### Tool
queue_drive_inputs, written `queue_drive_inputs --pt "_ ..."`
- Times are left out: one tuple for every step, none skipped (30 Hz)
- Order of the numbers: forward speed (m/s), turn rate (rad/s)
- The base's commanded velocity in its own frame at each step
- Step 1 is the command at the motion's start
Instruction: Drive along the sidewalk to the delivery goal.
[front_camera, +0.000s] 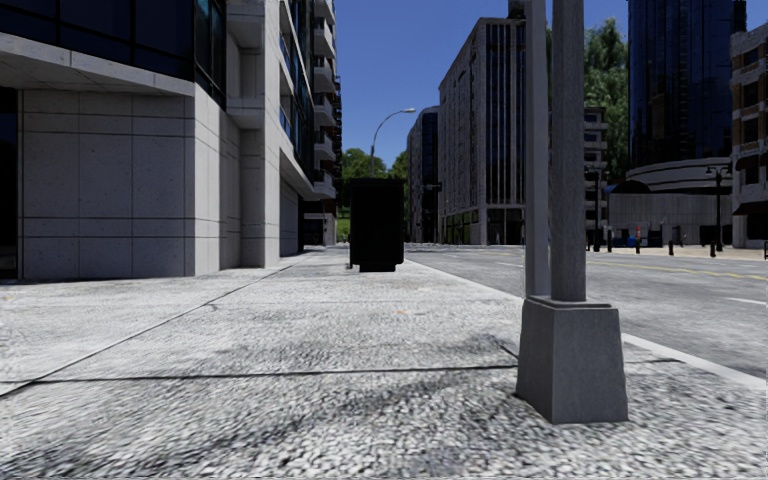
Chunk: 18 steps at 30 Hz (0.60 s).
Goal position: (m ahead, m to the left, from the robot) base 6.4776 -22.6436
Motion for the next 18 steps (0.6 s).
queue_drive_inputs --pt "0.99 0.71" --pt "1.0 0.67" --pt "1.0 0.5" --pt "1.0 0.24" --pt "1.0 0.24" --pt "1.0 0.15" --pt "1.0 0.1" --pt "1.13 0.0" --pt "2.0 0.0" --pt "2.0 0.0" --pt "2.0 0.0" --pt "2.0 0.0" --pt "2.0 0.0" --pt "2.0 0.0" --pt "2.0 0.0" --pt "2.0 0.0" --pt "2.0 0.0" --pt "2.0 0.0"
